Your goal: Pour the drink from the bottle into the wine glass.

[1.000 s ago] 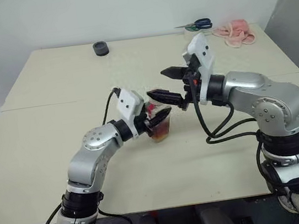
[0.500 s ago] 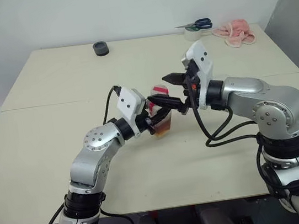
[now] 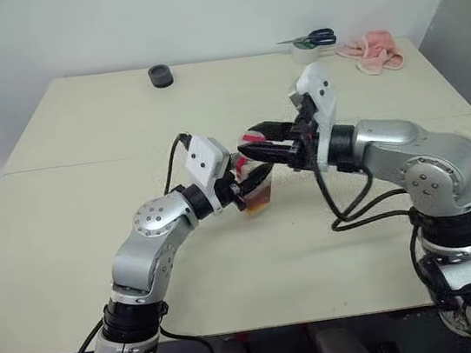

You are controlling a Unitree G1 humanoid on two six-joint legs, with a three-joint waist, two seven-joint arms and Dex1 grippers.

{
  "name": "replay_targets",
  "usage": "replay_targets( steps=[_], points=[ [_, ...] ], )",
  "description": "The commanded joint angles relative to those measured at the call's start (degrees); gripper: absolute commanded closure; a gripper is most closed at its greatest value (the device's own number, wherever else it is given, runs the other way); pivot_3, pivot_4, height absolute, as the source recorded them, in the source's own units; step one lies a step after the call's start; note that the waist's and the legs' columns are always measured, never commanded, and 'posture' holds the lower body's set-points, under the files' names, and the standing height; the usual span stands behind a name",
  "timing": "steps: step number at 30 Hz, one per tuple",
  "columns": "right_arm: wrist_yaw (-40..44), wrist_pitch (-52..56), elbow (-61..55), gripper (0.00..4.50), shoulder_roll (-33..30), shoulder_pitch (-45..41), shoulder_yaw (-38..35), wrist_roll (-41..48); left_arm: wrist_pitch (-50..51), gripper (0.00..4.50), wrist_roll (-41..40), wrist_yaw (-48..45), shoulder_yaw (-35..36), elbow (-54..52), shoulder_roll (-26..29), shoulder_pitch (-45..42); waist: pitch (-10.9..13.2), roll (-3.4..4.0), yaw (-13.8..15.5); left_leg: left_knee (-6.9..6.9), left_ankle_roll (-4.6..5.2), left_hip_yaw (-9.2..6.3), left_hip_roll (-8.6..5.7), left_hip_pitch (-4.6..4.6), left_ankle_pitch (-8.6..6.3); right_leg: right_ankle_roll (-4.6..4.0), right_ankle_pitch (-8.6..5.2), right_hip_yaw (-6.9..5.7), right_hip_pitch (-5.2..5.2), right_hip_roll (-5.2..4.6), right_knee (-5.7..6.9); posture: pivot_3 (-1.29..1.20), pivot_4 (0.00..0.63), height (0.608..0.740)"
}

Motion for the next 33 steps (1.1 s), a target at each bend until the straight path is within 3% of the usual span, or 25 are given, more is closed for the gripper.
replay_targets(
  steps=[1,5,8,12,19,20,25,33],
  points=[
    [16.97,-7.51,3.42,2.67,-4.08,-0.73,3.11,1.39,0.55,2.67,-4.29,-3.24,1.58,-2.89,0.25,-2.87,0.00,0.00,-0.05,0.00,0.01,0.01,-0.01,-0.01,0.00,0.00,0.00,0.00,0.01,0.00,-0.04,0.00,0.150,0.740],
    [32.68,-16.52,10.75,2.67,-7.28,-4.10,6.20,-0.96,1.54,2.67,-6.01,-7.02,1.05,-3.46,1.35,-3.18,0.03,0.04,-0.43,-0.03,0.02,0.05,0.01,0.01,-0.01,0.00,0.00,0.04,0.02,0.00,-0.10,0.00,0.150,0.740],
    [34.24,-19.13,13.92,2.67,-7.62,-5.74,6.05,-2.55,1.85,2.67,-6.13,-7.58,1.47,-3.58,1.74,-3.28,0.03,0.04,-0.47,-0.05,0.02,0.00,0.11,0.02,-0.01,-0.01,0.00,0.01,0.01,0.00,-0.09,0.00,0.150,0.740],
    [26.54,-15.38,12.05,2.67,-7.42,-5.44,0.93,-1.22,1.04,2.67,-4.72,-5.70,2.60,-2.91,1.77,-2.68,0.04,0.05,-0.35,-0.04,0.02,-0.06,0.13,0.01,-0.01,-0.02,0.01,0.00,0.01,-0.04,-0.06,0.00,0.150,0.740],
    [10.78,-3.64,-1.55,0.20,-7.71,-2.67,-8.75,7.30,-3.28,2.68,-0.65,-2.68,3.06,0.61,0.89,-1.51,0.04,0.04,0.12,-0.02,0.01,-0.15,0.16,-0.06,0.00,-0.01,0.01,0.03,0.01,-0.14,-0.13,0.00,0.150,0.740],
    [8.85,-2.60,-2.45,0.00,-7.63,-2.73,-9.55,7.79,-3.72,2.68,-0.35,-2.39,3.12,1.06,0.63,-1.59,0.04,0.04,0.11,-0.02,0.01,-0.12,0.13,-0.06,-0.01,-0.01,0.01,0.04,0.01,-0.14,-0.13,0.00,0.150,0.740],
    [-5.64,5.07,-10.46,0.00,-8.13,-0.74,-9.70,5.25,-7.71,2.68,3.42,-0.34,2.31,5.88,-1.38,-3.34,0.03,0.04,0.12,-0.02,0.00,-0.06,0.13,-0.06,0.00,-0.01,0.01,0.04,0.01,-0.13,-0.12,0.00,0.150,0.740],
    [-21.41,13.06,-17.49,0.00,-1.07,1.51,-8.29,5.09,-9.81,2.68,5.32,-0.42,1.00,9.40,-4.54,-5.61,0.03,0.05,0.04,-0.04,0.00,-0.03,0.10,-0.07,0.00,-0.01,0.01,0.04,-0.02,-0.06,-0.10,0.00,0.150,0.740]
  ],
)
